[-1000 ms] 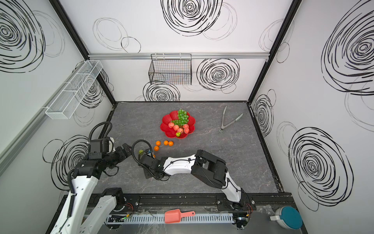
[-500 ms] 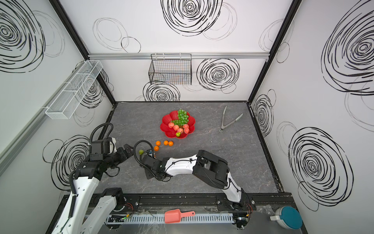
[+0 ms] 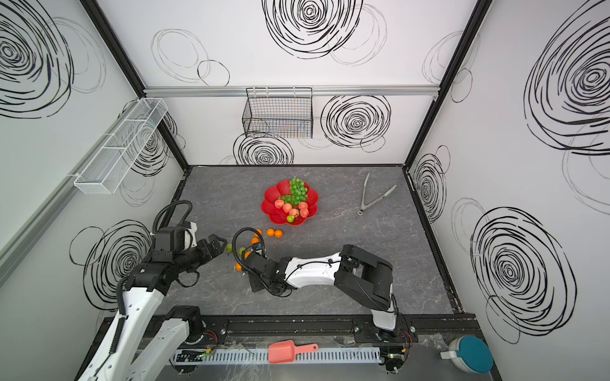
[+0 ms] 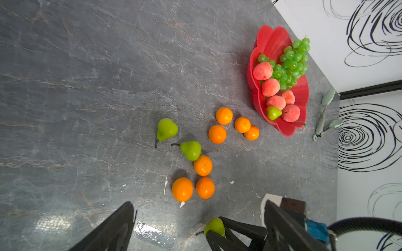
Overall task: Arrange fruit in a fruit bowl
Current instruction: Pick up the fruit from the bottom-center of the table.
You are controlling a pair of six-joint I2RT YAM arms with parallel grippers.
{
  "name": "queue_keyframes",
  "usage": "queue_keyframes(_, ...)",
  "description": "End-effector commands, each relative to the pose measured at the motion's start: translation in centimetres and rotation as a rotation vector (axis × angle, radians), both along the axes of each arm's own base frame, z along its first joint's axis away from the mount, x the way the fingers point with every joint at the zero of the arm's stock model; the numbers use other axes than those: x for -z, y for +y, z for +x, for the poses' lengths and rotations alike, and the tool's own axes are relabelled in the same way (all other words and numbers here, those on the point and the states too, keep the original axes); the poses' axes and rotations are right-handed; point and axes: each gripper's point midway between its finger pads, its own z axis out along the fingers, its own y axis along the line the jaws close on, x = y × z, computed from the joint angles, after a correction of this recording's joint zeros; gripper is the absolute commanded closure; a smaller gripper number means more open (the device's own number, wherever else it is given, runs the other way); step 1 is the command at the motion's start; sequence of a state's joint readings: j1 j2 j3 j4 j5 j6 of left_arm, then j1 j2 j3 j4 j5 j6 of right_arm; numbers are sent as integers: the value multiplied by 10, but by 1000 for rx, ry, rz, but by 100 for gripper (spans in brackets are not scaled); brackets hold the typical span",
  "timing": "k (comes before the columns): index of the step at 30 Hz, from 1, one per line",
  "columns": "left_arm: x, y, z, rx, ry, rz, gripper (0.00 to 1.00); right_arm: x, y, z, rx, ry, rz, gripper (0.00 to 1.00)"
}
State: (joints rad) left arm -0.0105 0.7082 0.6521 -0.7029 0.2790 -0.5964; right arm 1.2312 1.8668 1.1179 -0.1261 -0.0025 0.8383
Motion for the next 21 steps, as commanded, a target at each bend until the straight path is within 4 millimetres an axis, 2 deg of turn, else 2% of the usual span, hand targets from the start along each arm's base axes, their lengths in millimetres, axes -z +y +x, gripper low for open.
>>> queue_keyframes(1,-2,-12,6,20,-30,-24,4,-13,-12,10,59,-22,24,66)
queue_keyframes(12,0,-57,12,111,-48,-36,4,-17,-52,30,142,-28,14,66)
queue_keyframes(21,3,-87,22,177,-60,-73,4,-37,-85,62,216,-67,21,66)
